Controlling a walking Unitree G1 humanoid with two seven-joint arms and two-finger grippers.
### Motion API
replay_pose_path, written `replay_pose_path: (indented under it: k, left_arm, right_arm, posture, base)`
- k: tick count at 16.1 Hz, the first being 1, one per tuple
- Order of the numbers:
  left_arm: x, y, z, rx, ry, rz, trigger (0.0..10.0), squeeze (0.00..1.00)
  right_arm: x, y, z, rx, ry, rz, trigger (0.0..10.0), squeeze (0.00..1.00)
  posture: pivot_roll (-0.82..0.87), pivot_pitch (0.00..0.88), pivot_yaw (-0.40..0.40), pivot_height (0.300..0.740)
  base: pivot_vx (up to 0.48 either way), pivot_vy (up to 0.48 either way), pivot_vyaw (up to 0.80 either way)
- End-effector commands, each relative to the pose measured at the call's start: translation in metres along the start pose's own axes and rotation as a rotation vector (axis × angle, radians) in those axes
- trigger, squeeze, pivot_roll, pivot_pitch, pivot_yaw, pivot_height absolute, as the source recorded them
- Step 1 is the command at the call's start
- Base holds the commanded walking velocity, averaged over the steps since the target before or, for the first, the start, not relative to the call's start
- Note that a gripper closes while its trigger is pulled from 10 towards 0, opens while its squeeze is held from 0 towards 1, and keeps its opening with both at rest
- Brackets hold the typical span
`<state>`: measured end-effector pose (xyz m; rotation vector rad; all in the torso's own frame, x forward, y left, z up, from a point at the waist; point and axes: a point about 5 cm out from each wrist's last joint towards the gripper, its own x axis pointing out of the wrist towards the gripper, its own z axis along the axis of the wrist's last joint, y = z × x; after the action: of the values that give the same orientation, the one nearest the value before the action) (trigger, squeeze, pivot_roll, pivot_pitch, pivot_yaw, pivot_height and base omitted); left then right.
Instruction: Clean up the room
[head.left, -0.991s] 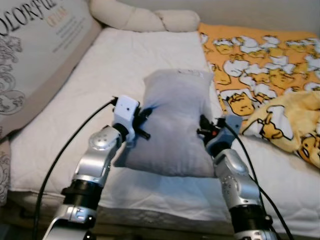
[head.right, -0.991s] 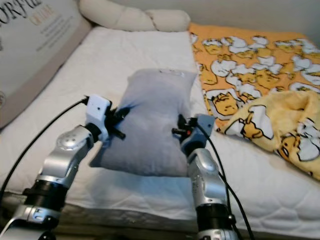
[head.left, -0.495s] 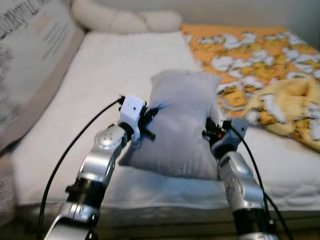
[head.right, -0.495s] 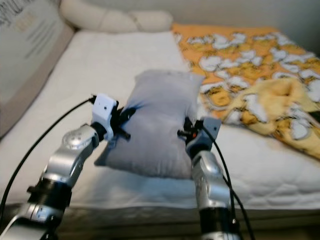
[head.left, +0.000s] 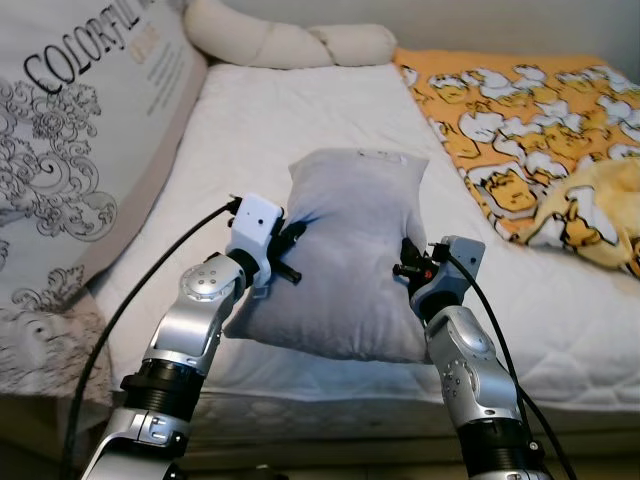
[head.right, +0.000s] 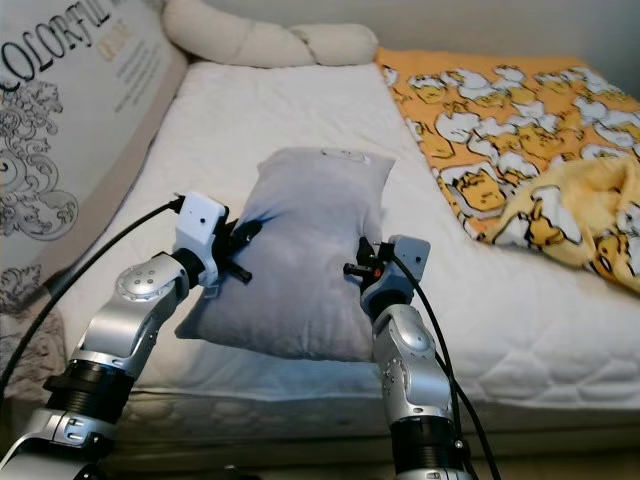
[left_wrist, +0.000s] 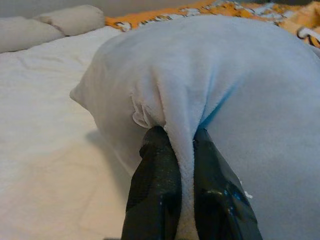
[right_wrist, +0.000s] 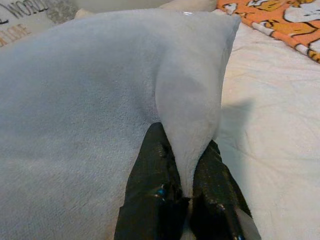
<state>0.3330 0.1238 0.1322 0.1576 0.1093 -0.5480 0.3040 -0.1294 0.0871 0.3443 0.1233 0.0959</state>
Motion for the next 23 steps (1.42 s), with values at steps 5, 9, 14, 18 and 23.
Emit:
replay_pose_path:
  k: [5,9,14,18,23]
  left_arm:
    - [0.001,0.005,0.012,0.019,-0.037,0.021,10.0,0.00]
    - [0.002,0.006,0.013,0.020,-0.036,0.019,10.0,0.00]
    - [0.002,0.008,0.014,0.019,-0.037,0.018,10.0,0.00]
    - [0.002,0.010,0.016,0.004,-0.054,0.024,10.0,0.00]
    - [0.003,0.014,0.017,-0.003,-0.055,0.045,10.0,0.00]
  right_arm:
    - [-0.001,-0.009,0.008,0.007,-0.034,-0.049,10.0,0.00]
    - [0.000,-0.010,0.009,0.011,-0.033,-0.058,10.0,0.00]
    - [0.002,-0.005,0.009,0.046,-0.020,-0.012,10.0,0.00]
    - [0.004,-0.004,0.010,0.031,-0.013,0.000,10.0,0.00]
    - [0.007,-0.003,0.011,0.029,-0.007,0.005,10.0,0.00]
  posture:
    - [0.01,0.000,0.007,0.740]
    - [0.01,0.000,0.013,0.740]
    - [0.01,0.000,0.015,0.740]
    - [0.02,0.000,0.009,0.740]
    - [0.02,0.000,0.006,0.740]
  base:
    - [0.000,0.390,0.00]
    - [0.000,0.392,0.00]
    - [0.000,0.000,0.00]
    - [0.000,0.000,0.00]
    - [0.260,0.000,0.00]
